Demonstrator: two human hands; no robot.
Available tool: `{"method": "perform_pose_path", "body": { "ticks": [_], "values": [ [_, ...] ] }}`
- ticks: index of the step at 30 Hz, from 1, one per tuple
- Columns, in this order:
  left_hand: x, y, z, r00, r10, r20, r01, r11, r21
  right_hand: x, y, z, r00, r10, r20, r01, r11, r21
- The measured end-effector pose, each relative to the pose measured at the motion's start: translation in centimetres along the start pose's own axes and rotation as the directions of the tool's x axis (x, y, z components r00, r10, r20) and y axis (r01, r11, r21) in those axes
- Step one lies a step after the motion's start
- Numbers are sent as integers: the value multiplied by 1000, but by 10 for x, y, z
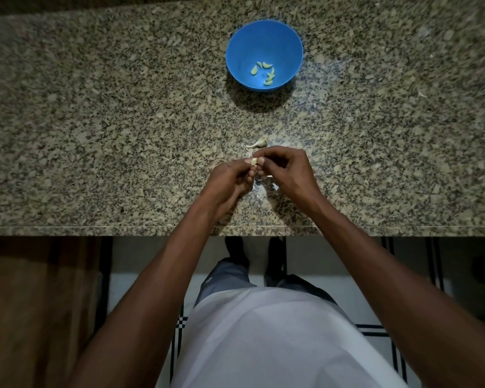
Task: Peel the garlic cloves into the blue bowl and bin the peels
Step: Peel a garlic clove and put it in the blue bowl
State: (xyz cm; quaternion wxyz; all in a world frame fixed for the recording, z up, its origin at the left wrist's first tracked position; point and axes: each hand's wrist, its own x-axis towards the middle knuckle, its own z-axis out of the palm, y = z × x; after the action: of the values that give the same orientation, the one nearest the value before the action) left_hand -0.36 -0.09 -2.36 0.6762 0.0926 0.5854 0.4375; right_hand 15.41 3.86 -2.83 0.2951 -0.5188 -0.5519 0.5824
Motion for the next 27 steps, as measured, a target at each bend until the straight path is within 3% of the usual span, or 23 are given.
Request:
{"method": "perform_pose_path", "body": {
  "ticks": [2,4,7,13,19,27],
  "values": [
    [-1,-3,-1,995,64,-78,-59,996,69,2,1,-2,999,31,-9,-31,999,11],
    [-1,-4,-5,972,189,-138,-150,957,249,3,2,-5,999,42,-13,-42,999,2],
    [-1,-4,-8,942,317,-114,-240,870,430,4,2,-8,999,50,3,-50,999,6],
    [-3,-4,-5,913,408,16,-372,814,446,3,1,-6,1000,28,-3,-28,999,-32],
    [-4,-5,-1,890,450,-79,-395,845,360,-2,-1,-4,991,128,-47,-113,964,240],
    [-3,-10,-1,841,534,-89,-450,781,434,2,-9,-7,931,311,193,-366,805,467]
  ]
}}
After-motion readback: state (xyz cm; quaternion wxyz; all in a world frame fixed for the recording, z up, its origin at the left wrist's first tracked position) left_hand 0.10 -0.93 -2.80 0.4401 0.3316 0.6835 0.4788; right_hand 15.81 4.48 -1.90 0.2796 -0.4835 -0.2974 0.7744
